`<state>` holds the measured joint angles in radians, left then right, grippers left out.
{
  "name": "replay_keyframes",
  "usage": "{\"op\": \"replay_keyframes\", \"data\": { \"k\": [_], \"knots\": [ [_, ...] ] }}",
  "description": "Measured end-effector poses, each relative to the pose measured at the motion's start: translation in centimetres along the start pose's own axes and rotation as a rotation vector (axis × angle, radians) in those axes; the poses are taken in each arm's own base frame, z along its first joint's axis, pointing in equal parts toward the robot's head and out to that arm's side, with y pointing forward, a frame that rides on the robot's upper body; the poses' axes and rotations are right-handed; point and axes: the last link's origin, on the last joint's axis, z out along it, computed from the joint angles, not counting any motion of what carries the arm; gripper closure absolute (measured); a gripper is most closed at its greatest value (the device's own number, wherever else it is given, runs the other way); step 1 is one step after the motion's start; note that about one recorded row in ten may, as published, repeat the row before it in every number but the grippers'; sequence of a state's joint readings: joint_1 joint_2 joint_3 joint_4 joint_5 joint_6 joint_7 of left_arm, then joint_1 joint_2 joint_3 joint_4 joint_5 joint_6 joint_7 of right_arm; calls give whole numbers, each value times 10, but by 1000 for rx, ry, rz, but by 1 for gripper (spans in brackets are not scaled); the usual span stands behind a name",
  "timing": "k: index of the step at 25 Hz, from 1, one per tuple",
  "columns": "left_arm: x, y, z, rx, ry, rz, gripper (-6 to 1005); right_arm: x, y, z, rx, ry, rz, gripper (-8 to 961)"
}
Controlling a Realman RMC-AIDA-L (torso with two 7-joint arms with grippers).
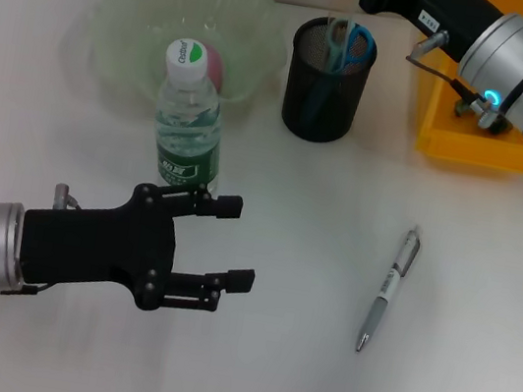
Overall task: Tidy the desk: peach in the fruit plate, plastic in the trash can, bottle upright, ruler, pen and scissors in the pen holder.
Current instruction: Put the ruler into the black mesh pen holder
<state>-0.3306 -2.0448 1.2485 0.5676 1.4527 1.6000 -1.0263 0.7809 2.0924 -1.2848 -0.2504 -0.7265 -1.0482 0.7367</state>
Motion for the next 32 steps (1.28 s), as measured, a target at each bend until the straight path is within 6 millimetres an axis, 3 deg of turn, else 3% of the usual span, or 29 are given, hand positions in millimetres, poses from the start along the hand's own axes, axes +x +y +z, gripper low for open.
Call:
{"op": "replay_keyframes", "data": {
  "k": [20, 28, 32],
  "knots": [
    [2, -3, -1, 13, 10, 13, 202, 7, -5, -1, 43, 39, 44, 583],
    [3, -3, -1, 14, 12, 15, 202, 8, -3, -6, 28, 22, 49, 479],
    [3, -3, -1, 13, 13, 17, 202, 7, -2, -9, 19, 9, 52, 482]
  ]
}}
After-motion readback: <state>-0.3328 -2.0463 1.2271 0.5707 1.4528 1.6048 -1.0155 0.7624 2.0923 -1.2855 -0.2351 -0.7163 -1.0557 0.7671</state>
